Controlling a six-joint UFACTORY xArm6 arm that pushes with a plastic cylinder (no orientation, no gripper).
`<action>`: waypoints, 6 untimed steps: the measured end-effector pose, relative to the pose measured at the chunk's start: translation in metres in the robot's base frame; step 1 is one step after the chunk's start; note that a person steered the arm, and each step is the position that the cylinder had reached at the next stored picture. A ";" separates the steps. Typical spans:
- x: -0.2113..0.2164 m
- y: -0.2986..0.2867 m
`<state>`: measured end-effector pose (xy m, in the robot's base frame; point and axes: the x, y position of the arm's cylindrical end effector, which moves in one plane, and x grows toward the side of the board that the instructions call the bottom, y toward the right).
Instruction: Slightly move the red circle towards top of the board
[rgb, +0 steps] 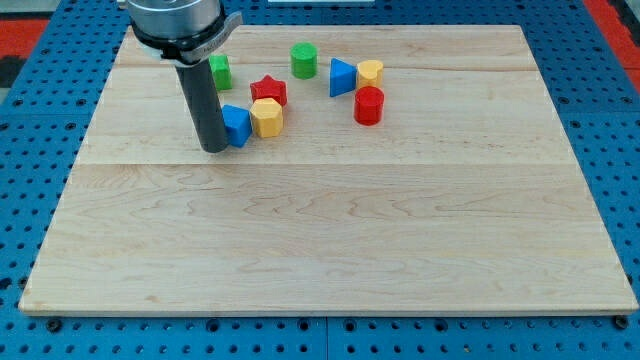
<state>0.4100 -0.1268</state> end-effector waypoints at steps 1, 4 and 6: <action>0.001 -0.007; -0.003 0.217; -0.066 0.199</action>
